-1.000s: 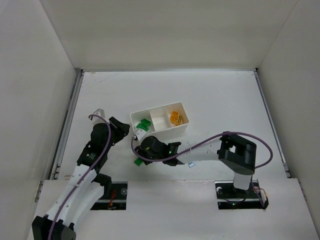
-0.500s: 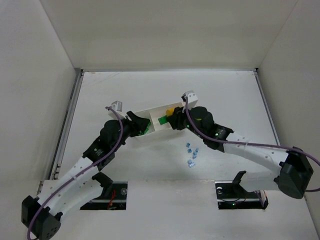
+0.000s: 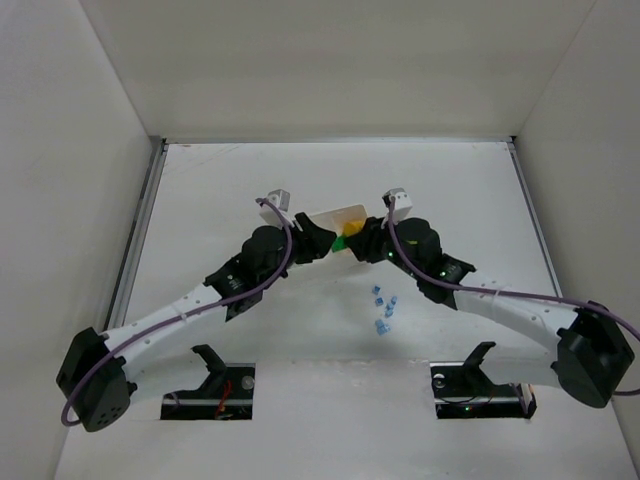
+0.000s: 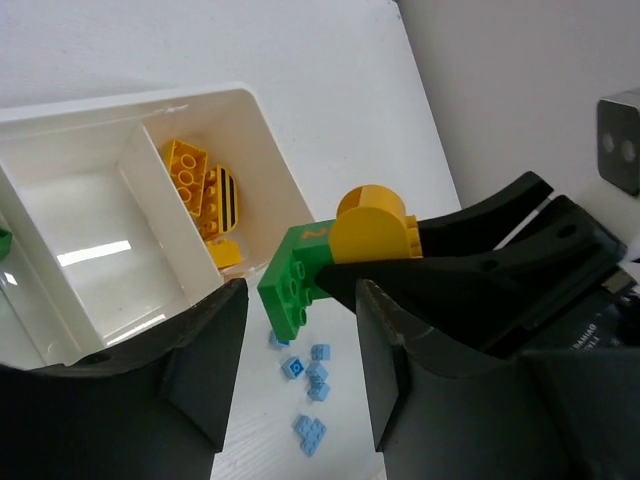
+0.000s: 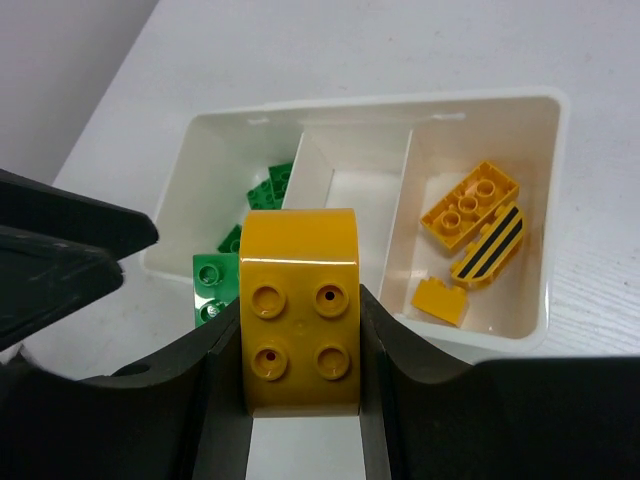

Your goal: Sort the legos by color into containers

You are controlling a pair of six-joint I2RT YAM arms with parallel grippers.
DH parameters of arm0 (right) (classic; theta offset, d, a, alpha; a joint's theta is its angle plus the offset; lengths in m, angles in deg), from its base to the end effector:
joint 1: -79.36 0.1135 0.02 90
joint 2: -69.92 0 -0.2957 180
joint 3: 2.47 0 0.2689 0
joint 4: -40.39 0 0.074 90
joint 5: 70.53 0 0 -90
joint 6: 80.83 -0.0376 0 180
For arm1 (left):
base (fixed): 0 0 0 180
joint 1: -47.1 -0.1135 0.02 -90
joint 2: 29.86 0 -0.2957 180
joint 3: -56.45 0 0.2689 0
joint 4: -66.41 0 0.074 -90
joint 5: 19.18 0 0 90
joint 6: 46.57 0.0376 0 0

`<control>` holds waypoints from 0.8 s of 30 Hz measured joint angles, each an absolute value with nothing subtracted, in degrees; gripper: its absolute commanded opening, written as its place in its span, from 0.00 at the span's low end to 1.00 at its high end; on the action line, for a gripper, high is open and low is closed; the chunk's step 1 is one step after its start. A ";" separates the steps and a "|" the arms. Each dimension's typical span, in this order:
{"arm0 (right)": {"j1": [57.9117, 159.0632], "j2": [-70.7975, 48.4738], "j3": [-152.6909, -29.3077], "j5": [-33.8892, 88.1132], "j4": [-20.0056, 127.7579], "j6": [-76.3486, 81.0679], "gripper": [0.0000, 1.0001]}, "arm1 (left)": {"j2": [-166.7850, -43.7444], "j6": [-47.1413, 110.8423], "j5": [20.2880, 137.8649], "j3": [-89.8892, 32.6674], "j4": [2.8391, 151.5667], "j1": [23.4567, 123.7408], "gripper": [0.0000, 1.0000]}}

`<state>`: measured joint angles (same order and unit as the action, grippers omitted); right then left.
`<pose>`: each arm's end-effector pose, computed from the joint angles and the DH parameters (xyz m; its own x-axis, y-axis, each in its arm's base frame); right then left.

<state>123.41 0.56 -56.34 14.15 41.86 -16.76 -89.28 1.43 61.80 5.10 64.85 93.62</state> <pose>0.2047 0.1932 0.2859 -0.4634 0.1575 -0.8720 -0.4736 0.7877 0.3939 0.1737 -0.1746 0.3177 -0.4658 -0.4692 -0.7502 0.4007 0.6441 -0.6516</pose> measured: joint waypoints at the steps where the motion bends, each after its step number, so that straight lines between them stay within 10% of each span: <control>1: 123.13 1.01 -56.07 14.26 41.16 -16.93 0.26 | -90.11 1.54 61.67 4.55 64.65 93.62 0.43; 24: 119.30 4.34 -51.09 18.83 34.34 -22.70 0.26 | -98.22 1.39 62.43 1.28 61.90 94.21 0.10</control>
<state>119.30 4.34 -51.09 18.83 34.34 -22.70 -98.22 1.39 62.43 1.28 61.90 94.21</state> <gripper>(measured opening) 0.431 0.171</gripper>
